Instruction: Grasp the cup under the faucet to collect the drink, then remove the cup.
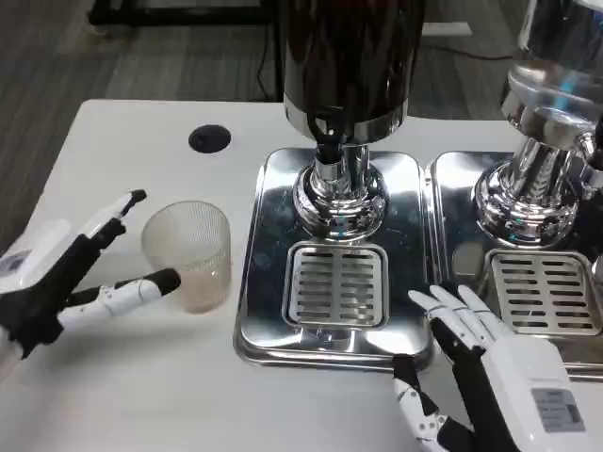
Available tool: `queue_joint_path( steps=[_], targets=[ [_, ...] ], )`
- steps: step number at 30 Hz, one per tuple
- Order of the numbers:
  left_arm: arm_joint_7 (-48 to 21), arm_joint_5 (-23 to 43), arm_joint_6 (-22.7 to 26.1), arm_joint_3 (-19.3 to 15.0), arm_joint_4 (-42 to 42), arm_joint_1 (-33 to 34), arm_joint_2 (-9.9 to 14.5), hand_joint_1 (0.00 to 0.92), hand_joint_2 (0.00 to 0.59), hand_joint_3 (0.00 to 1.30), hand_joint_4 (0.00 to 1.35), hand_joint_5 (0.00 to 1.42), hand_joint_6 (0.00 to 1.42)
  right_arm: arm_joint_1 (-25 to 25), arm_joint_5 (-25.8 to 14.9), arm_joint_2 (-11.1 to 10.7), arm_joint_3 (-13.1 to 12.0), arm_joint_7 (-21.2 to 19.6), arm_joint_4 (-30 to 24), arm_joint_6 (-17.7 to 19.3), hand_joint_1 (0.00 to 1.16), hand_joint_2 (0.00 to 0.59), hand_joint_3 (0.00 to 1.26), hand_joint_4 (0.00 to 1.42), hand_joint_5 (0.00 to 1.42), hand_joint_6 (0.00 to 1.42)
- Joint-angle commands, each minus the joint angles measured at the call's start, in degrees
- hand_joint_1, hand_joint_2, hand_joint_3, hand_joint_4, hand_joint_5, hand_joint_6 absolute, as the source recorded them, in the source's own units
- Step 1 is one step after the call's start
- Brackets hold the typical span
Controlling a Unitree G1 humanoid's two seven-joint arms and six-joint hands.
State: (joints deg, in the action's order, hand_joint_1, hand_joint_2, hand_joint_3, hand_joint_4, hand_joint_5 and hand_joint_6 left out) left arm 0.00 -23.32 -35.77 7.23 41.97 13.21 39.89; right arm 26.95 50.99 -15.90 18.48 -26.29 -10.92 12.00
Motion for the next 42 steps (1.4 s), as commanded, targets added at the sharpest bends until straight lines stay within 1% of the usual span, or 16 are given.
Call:
queue_joint_path(
  steps=[1,7,12,14,21,32,34,38,41,42],
  targets=[
    [-2.5,-1.3,1.9,2.1,2.3,3.1,-0.9,0.000,0.021,0.00,0.00,0.11,0.14,0.4,-0.1,0.8,0.2,-0.8,0.0,-0.1,0.41,0.485,0.27,0.17,0.11,0.27],
    [-4.3,-3.1,2.8,4.9,6.5,7.6,-1.4,0.000,0.017,0.00,0.00,0.10,0.13,0.6,0.2,1.6,0.4,-1.2,0.2,-0.1,0.41,0.485,0.27,0.18,0.12,0.28],
    [-3.9,-3.8,2.7,6.4,9.4,9.9,-1.6,0.005,0.014,0.00,0.00,0.09,0.12,0.7,-0.3,1.9,0.4,-1.1,0.4,0.1,0.41,0.485,0.27,0.19,0.12,0.29],
    [-3.6,-3.9,2.6,6.7,10.5,10.5,-1.8,0.024,0.015,0.00,0.00,0.09,0.12,0.6,-0.7,2.0,0.4,-0.9,0.6,0.2,0.41,0.485,0.27,0.19,0.12,0.31],
    [-1.4,-4.3,0.5,7.2,13.3,11.7,-3.2,0.037,0.019,0.00,0.00,0.11,0.12,0.2,-2.4,2.1,0.3,-0.2,1.0,0.3,0.41,0.485,0.27,0.19,0.12,0.33],
    [2.0,-4.9,-2.1,7.7,15.3,12.6,-4.3,0.075,0.029,0.00,0.02,0.15,0.12,0.5,-6.0,2.2,-0.1,1.2,0.9,0.4,0.41,0.485,0.27,0.19,0.13,0.35],
    [3.6,-5.2,-2.4,7.7,15.8,12.6,-4.6,0.105,0.053,0.05,0.07,0.19,0.16,0.6,-6.8,2.2,-0.3,1.5,0.8,0.5,0.41,0.485,0.27,0.19,0.14,0.36],
    [6.2,-5.3,-3.3,7.6,16.1,12.4,-5.0,0.141,0.072,0.09,0.12,0.24,0.20,0.6,-8.1,2.2,-0.4,2.0,0.6,0.7,0.42,0.477,0.27,0.19,0.15,0.37],
    [7.8,-5.3,-3.9,7.7,16.6,12.4,-5.5,0.189,0.107,0.18,0.21,0.35,0.31,0.4,-9.2,2.2,-0.5,2.5,0.8,0.9,0.43,0.476,0.27,0.19,0.16,0.39],
    [8.2,-5.3,-4.1,7.7,16.8,12.4,-5.6,0.220,0.116,0.20,0.23,0.37,0.34,0.3,-9.5,2.2,-0.5,2.7,0.9,0.9,0.43,0.476,0.27,0.19,0.16,0.39]
  ],
)
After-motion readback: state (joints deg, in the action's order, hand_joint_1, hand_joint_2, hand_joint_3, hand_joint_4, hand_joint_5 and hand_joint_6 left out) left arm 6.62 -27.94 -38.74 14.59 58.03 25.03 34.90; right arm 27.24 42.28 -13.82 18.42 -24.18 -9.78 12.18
